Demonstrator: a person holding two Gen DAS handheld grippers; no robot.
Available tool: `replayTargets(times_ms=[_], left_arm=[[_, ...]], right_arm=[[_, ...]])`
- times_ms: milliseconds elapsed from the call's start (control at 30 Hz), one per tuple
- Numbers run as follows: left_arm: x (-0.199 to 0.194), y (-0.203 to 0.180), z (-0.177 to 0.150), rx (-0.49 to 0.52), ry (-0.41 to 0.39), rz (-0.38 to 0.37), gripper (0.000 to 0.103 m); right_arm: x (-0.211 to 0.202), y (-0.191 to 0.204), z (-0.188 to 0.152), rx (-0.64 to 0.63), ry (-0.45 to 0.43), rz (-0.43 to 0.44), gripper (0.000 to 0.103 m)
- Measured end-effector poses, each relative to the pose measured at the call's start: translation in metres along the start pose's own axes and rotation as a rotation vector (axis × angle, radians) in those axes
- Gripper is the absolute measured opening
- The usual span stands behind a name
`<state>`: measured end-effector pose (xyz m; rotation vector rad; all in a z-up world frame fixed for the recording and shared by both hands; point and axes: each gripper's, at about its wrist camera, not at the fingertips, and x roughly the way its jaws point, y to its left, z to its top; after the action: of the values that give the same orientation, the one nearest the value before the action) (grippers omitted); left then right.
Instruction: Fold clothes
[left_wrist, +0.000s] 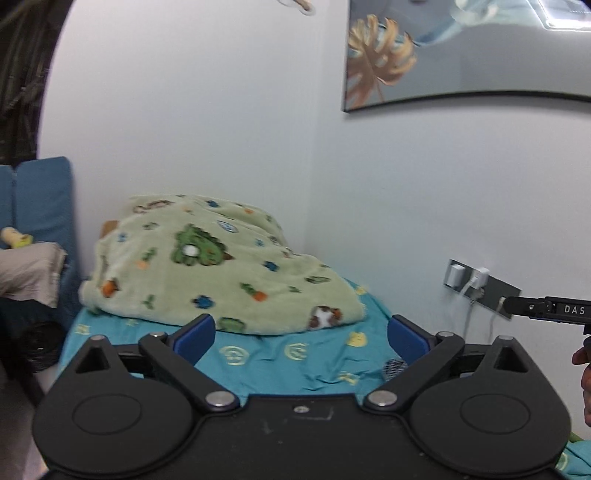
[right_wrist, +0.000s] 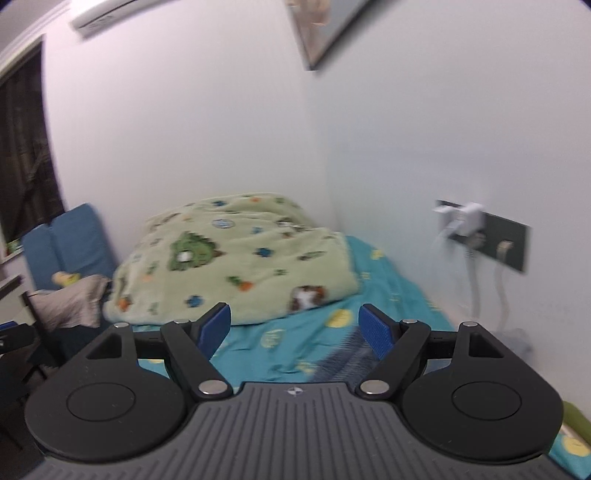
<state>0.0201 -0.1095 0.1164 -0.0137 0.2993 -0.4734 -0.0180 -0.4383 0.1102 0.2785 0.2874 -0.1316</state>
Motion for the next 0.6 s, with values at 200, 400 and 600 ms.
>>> replayTargets(times_ms=[200,400,600], left_arm=[[-0.031,0.04,-0.012,0.001,-0.012,0.099,0.1],[-0.04,0.073,-0.03,-0.017,-0.004,0.176,0.1],[-0.032,0.086,-0.052,-0.006,0.015,0.226,0.1]], right_arm=[[0.01,0.067,-0.008,-0.057,0.006,0.143,0.079],[0.029,0.117,-0.029,-0.107,0.01,0.243,0.079],[0.038,0.15,-0.05,-0.159,0.01,0.3,0.079]])
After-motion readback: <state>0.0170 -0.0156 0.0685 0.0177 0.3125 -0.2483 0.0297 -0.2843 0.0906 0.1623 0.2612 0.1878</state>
